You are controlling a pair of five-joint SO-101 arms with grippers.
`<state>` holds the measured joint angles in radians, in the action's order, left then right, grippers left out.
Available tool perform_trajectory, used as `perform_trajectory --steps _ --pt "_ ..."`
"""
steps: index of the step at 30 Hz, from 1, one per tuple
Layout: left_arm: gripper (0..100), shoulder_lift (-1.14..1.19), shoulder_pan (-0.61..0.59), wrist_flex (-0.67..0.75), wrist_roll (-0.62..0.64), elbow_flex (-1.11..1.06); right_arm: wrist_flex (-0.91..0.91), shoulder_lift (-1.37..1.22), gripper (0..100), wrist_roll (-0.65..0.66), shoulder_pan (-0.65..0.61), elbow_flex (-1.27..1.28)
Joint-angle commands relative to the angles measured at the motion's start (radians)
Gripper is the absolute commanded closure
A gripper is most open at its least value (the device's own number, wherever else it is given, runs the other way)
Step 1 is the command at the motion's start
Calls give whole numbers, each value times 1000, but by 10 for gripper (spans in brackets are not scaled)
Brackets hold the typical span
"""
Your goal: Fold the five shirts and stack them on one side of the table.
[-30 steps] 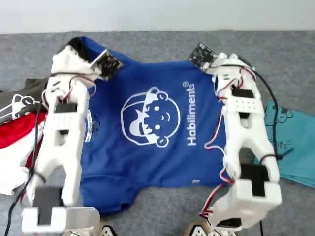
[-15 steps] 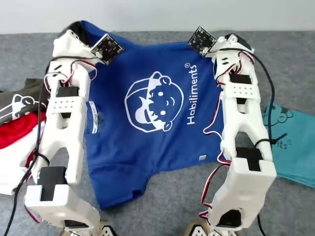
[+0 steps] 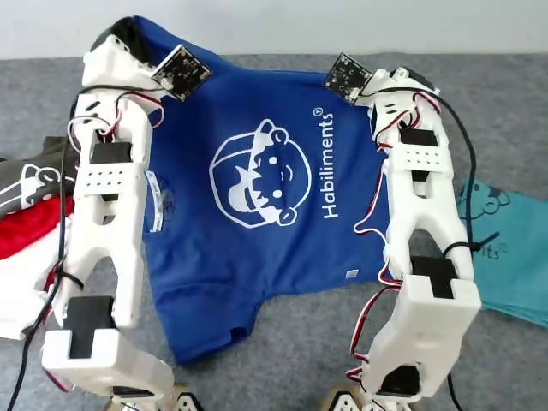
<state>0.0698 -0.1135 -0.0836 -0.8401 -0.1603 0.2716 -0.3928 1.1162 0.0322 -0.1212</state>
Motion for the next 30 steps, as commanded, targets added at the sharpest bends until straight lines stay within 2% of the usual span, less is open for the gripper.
perform_trajectory --steps 1,6,10,17,25,30 --pt "986 -112 11 -144 -15 42 79 53 988 9 2 -71" --pt "986 -207 12 -425 -20 42 400 143 988 11 4 -71" --pt "986 -278 17 -712 -100 42 641 202 988 11 12 -71" --pt "986 -362 15 -1134 -121 42 990 262 988 8 24 -68" --pt "986 -385 18 -1488 -124 38 1270 259 988 6 53 -40" --pt "986 -391 18 -1579 -124 -42 1337 268 988 6 53 75"
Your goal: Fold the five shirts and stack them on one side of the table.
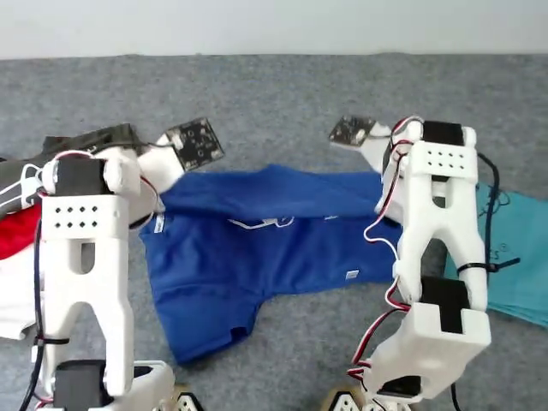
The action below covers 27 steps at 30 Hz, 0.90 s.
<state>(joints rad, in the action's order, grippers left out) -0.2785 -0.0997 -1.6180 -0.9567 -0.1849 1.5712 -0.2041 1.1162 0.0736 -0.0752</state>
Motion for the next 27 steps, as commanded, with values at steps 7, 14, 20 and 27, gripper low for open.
perform_trajectory --steps 7,14,20,27 --pt "986 -43 5 -112 -9 -116 28 71 988 6 13 141" --pt "986 -46 -5 -137 -49 -205 -35 70 988 6 13 169" --pt "986 -166 5 -138 -110 -363 -44 70 988 6 38 166" --pt "986 -308 3 -133 -135 -507 -45 70 988 6 51 167"
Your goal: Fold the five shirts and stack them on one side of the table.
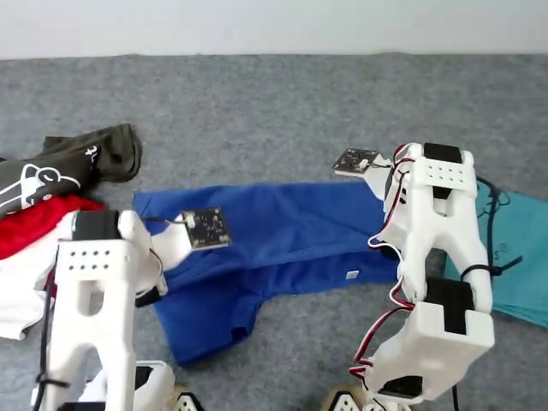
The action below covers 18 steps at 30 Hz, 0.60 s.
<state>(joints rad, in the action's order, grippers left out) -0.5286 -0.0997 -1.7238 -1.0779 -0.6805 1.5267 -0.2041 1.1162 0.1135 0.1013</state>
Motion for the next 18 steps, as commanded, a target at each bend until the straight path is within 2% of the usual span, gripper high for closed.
perform_trajectory --steps 1,7,18 --pt "986 -63 3 -28 -14 -19 -1 70 988 6 12 -9" --pt "986 -68 5 -31 -25 -68 4 70 988 11 15 -9" --pt "986 -61 3 -32 -201 -142 58 70 988 12 15 -9"
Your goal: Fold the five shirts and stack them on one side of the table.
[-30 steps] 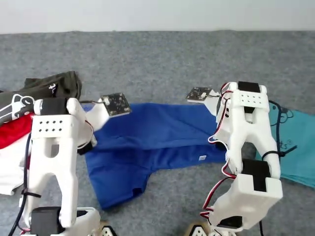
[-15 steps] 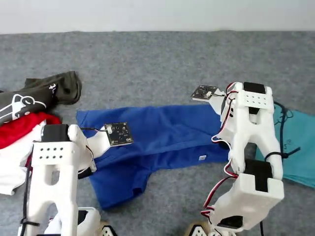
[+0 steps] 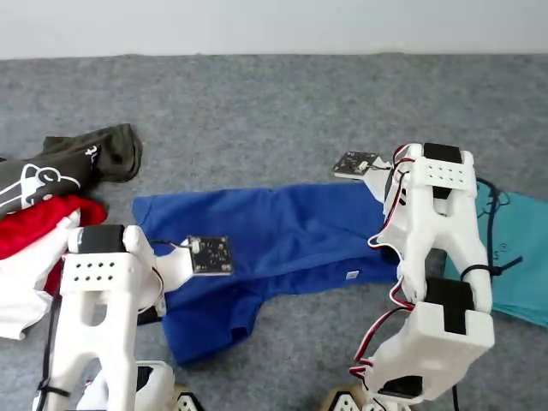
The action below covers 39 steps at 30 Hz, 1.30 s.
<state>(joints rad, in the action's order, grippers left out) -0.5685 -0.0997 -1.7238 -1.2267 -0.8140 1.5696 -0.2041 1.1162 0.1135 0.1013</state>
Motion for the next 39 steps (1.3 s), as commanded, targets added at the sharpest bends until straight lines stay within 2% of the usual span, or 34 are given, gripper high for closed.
perform_trajectory --steps 1,6,11,13,19,22,26,29,34,39 --pt "985 -21 3 -32 -61 -18 15 70 986 12 15 -9" --pt "952 -29 -12 -29 -44 -2 15 74 954 12 18 -9" --pt "855 -29 -55 -29 92 70 15 81 745 8 62 -15" --pt "847 -29 -68 -31 126 114 16 82 726 8 76 -25" --pt "848 -29 -81 0 160 265 41 70 764 -20 73 -161" --pt "848 -21 -77 149 344 306 -62 68 830 -158 41 -216" --pt "899 -9 -69 419 626 274 -223 35 997 -359 -16 -224" --pt "985 37 -37 534 756 251 -268 -2 978 -430 -41 -226" --pt "984 184 26 608 864 259 -349 -68 988 -517 -76 -245" --pt "984 379 66 740 927 285 -493 -205 988 -526 -96 -252"
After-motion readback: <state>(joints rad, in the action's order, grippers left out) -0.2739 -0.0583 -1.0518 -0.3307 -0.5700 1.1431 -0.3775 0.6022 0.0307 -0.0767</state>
